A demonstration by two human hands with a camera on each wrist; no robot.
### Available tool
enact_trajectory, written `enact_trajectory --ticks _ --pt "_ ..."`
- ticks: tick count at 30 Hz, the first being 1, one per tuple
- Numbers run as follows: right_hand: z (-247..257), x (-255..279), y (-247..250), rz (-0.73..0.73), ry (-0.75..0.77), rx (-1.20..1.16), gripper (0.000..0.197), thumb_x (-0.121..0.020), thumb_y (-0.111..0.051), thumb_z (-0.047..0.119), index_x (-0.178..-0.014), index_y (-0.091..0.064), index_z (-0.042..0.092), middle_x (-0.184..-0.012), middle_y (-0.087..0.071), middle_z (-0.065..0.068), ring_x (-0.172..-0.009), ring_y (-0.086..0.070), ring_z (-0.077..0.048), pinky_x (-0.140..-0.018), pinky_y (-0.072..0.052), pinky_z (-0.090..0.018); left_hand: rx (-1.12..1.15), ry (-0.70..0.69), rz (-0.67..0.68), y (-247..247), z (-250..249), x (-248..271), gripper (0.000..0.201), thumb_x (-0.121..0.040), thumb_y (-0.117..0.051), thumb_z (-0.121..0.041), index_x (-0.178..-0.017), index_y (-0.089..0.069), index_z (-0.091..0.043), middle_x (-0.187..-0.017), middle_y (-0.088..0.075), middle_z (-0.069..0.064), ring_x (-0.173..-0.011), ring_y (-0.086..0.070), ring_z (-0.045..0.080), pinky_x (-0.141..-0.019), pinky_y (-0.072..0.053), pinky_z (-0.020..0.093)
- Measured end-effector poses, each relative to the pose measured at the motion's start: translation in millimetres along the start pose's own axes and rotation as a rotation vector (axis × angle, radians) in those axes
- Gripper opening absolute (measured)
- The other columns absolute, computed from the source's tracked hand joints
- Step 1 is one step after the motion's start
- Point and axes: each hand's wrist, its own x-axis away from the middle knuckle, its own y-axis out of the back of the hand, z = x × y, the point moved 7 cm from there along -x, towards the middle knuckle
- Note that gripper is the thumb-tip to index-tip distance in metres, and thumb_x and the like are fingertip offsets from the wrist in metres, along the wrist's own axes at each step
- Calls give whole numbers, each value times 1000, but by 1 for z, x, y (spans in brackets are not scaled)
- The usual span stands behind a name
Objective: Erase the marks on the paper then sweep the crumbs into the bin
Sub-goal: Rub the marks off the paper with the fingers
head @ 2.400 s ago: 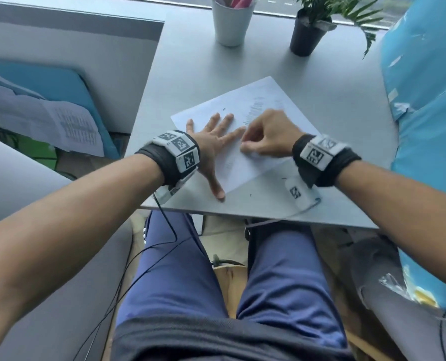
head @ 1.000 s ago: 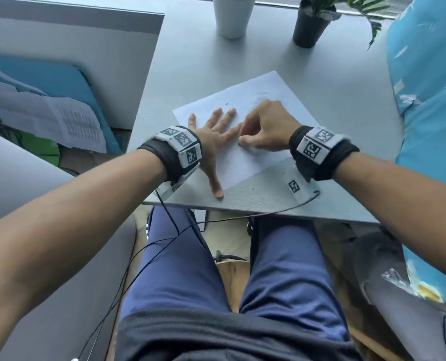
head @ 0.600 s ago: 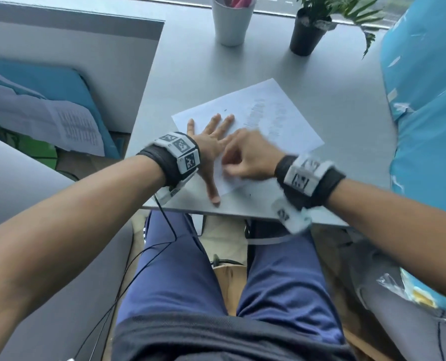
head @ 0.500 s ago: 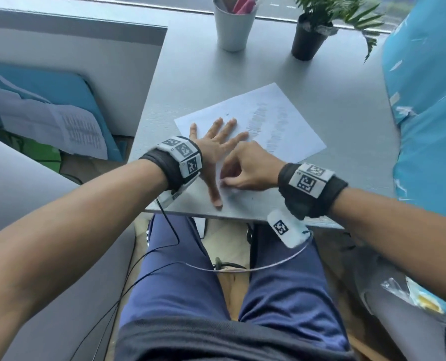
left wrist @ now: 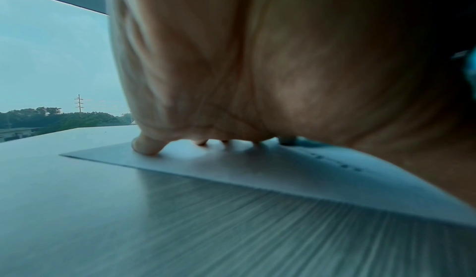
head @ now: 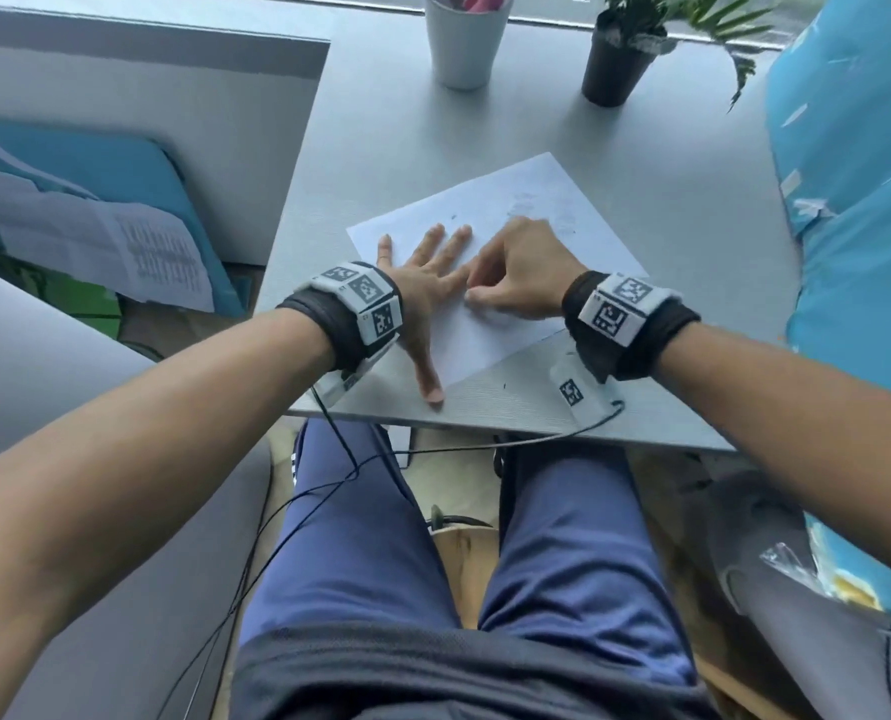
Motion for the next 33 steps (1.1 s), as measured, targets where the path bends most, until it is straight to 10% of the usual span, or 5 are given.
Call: enact_trajectory --ticks 3,8,18,27,33 --pt "32 31 -47 212 91 -22 7 -74 -72 13 -69 -77 10 -65 -72 1 -57 -65 -9 -54 -50 -21 -20 11 0 1 0 -3 179 -20 -85 -77 -146 35 -36 -151 47 -2 -137 43 27 -105 11 77" --pt "-20 -4 9 -81 -95 -11 10 -73 -76 21 -79 -79 15 -74 -74 0 -65 -63 -6 -59 -42 -10 15 -21 7 -1 0 1 177 -23 -84 -78 -147 34 -32 -151 46 -3 -138 44 25 -107 10 76" --pt "-32 -14 9 -101 -120 7 10 -73 -77 20 -79 -79 12 -75 -74 -4 -72 -67 -14 -66 -50 -20 175 -62 -168 -8 23 20 145 -50 -68 -86 -158 9 -27 -163 23 0 -149 22 20 -117 7 65" --pt "-29 -28 21 -143 -109 -8 12 -72 -78 24 -82 -80 16 -77 -72 -2 -71 -64 -9 -58 -43 -7 169 26 -86 -9 21 16 146 -53 -71 -84 -154 20 -32 -159 33 -5 -146 30 22 -116 14 61" --pt "13 12 -28 116 81 39 8 -75 -73 17 -79 -79 19 -68 -72 6 -63 -66 -6 -59 -53 -14 134 36 -77 -9 19 13 150 -50 -71 -85 -154 22 -29 -159 34 -4 -146 29 25 -115 10 65"
